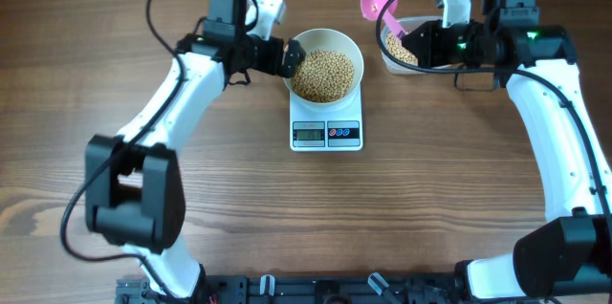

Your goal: Scoop item into bowl and weigh 150g on scale

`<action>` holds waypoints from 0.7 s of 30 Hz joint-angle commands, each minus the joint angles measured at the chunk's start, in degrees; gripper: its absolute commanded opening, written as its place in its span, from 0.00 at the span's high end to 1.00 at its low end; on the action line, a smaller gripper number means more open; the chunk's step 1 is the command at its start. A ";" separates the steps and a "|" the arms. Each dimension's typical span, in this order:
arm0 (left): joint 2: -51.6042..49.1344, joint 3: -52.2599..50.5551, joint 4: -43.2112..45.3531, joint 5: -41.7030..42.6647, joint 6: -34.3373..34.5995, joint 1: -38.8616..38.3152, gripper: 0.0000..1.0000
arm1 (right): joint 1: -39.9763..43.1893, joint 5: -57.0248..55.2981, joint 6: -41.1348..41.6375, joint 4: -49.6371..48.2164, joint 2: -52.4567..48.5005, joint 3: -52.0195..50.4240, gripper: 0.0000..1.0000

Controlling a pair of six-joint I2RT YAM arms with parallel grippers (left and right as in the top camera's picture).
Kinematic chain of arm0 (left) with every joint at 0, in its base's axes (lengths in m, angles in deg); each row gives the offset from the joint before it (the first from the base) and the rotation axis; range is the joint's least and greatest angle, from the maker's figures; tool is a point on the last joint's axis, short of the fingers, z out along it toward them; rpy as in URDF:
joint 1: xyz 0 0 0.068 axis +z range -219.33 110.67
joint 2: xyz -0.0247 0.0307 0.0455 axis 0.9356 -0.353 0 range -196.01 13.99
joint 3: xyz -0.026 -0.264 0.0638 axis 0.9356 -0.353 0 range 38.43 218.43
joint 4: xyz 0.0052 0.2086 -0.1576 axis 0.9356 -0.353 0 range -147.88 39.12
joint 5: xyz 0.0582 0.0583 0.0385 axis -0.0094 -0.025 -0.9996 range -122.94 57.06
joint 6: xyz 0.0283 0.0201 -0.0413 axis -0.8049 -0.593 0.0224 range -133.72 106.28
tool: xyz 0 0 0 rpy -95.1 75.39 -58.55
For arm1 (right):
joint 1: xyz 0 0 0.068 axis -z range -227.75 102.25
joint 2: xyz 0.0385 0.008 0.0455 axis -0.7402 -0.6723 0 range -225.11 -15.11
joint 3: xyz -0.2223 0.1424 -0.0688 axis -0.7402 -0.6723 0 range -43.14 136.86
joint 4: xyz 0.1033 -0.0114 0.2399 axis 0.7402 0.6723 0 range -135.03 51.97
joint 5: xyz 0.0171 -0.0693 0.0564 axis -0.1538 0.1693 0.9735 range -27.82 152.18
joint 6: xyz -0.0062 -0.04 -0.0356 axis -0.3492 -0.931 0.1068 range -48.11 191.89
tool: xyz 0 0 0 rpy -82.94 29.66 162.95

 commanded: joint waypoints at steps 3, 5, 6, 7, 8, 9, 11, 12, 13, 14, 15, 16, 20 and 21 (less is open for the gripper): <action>-4.20 0.74 1.20 -1.25 -1.14 -1.14 0.00 | 0.61 1.92 0.61 -1.01 1.55 1.73 0.96; -4.79 0.74 1.22 -1.20 -1.18 -1.46 0.00 | 0.61 1.92 0.61 -1.03 1.55 1.73 0.96; -4.83 0.74 1.20 -1.18 -1.42 -1.62 0.00 | 0.59 1.92 0.61 -1.03 1.55 1.73 0.96; -4.83 0.74 1.20 -1.18 -1.42 -1.79 0.00 | 0.59 1.92 0.61 -1.03 1.55 1.73 0.96; -4.81 0.74 1.18 -1.16 -1.40 -1.95 0.00 | 0.61 1.92 0.61 -1.03 1.55 1.73 0.96; -4.81 0.74 1.14 -0.96 -1.42 -2.12 0.00 | 0.61 1.92 0.61 -1.03 1.55 1.73 0.96; -4.81 0.74 0.52 -0.96 -1.44 -2.54 0.00 | 0.59 1.92 0.61 -1.05 1.55 1.73 0.96; -4.81 0.74 0.15 -0.96 -1.60 -2.73 0.00 | 0.61 1.92 0.59 -1.05 1.55 1.73 0.96; -4.81 0.74 -0.13 -0.96 -1.60 -2.84 0.00 | 0.61 1.92 0.61 -1.03 1.55 1.73 0.96; -4.81 0.74 -0.39 -0.96 -1.57 -2.99 0.00 | 0.59 1.92 0.61 -1.05 1.55 1.73 0.96; -4.81 0.74 -0.55 -0.96 -1.57 -3.13 0.00 | 0.59 1.92 0.61 -1.03 1.55 1.73 0.95; -4.81 0.74 -0.57 -0.94 -1.57 -3.21 0.00 | 0.59 1.92 0.61 -1.03 1.55 1.73 0.96; -4.81 0.74 -0.74 -0.87 -1.57 -3.56 0.00 | 0.59 1.92 0.61 -1.05 1.55 1.73 0.96; -4.81 0.74 -0.87 -0.76 -1.57 -3.67 0.00 | 0.59 1.92 0.61 -1.05 1.55 1.73 0.96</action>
